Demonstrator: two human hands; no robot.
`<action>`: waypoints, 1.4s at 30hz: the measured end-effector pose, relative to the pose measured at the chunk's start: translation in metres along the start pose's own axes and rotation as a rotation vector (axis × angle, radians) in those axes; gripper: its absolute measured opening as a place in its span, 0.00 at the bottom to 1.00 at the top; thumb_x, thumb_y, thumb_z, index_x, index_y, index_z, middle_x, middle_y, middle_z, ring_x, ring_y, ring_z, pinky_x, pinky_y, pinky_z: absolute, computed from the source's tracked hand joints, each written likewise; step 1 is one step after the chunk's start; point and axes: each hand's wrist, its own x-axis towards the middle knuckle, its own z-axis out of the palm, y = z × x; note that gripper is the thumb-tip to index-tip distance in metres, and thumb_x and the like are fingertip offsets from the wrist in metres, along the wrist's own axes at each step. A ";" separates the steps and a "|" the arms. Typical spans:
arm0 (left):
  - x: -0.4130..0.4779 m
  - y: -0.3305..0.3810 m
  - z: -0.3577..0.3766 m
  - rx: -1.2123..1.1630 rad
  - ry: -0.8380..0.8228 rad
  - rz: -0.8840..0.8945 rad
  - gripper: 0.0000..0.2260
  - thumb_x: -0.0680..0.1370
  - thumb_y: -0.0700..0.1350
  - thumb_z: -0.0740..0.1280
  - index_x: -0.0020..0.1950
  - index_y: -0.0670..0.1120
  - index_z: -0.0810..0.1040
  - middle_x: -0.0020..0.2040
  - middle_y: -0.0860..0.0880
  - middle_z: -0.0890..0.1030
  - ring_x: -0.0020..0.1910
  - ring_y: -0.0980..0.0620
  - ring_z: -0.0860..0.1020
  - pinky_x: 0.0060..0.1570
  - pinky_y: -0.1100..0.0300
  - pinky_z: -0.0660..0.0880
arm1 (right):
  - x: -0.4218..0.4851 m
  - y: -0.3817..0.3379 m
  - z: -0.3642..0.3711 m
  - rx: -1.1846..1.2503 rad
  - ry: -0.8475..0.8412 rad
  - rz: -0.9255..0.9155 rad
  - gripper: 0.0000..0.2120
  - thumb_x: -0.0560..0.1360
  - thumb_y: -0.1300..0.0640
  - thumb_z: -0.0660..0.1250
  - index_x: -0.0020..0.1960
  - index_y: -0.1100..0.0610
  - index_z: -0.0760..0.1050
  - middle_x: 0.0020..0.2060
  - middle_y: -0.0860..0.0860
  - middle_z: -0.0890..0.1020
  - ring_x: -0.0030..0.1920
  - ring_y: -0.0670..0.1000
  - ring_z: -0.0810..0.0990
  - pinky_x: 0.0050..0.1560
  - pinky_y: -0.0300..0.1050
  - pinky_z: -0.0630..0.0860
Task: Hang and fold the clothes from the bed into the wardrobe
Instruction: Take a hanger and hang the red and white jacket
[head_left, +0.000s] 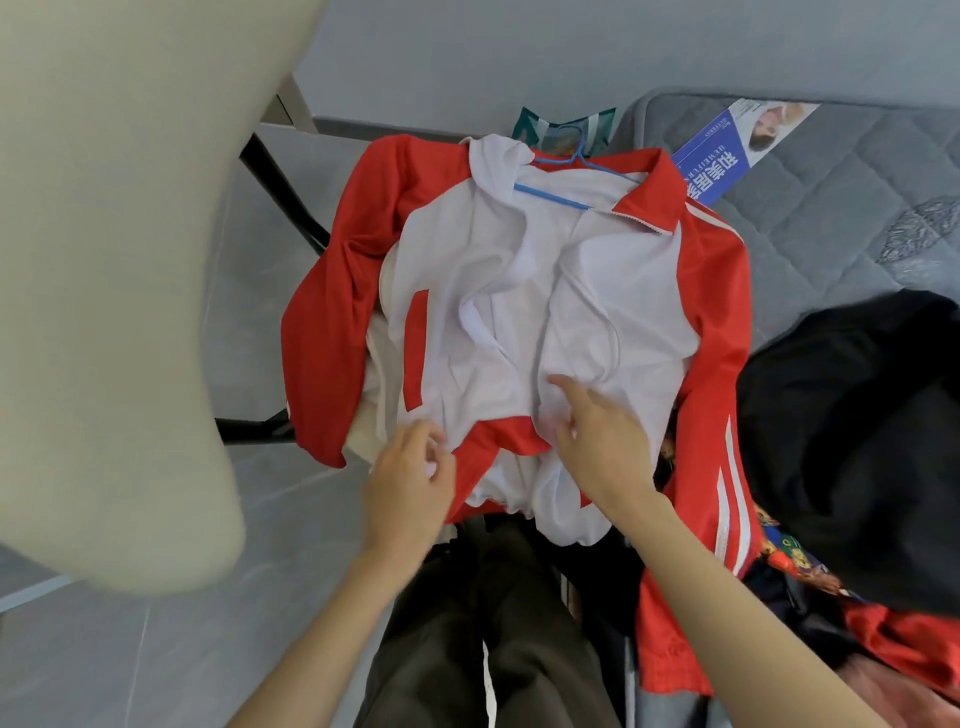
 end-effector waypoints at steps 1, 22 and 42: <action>-0.005 0.004 0.011 -0.069 -0.074 -0.089 0.06 0.79 0.46 0.62 0.46 0.48 0.77 0.42 0.55 0.78 0.39 0.55 0.76 0.35 0.61 0.71 | -0.001 0.001 0.006 -0.028 -0.151 0.005 0.19 0.80 0.57 0.58 0.70 0.51 0.68 0.38 0.55 0.79 0.38 0.57 0.78 0.41 0.52 0.76; 0.024 0.018 0.035 -1.296 -0.211 -0.678 0.11 0.82 0.39 0.60 0.63 0.42 0.73 0.57 0.45 0.78 0.55 0.46 0.78 0.42 0.57 0.81 | -0.016 0.045 -0.040 1.260 -0.309 0.237 0.27 0.70 0.62 0.74 0.27 0.50 0.58 0.26 0.46 0.63 0.27 0.45 0.64 0.29 0.37 0.61; 0.024 0.039 0.045 -0.109 -0.480 0.140 0.17 0.70 0.52 0.71 0.27 0.52 0.65 0.38 0.54 0.64 0.47 0.53 0.66 0.42 0.63 0.63 | 0.018 0.020 -0.062 1.053 -0.384 0.304 0.21 0.76 0.46 0.68 0.30 0.51 0.63 0.27 0.46 0.68 0.27 0.43 0.68 0.28 0.33 0.65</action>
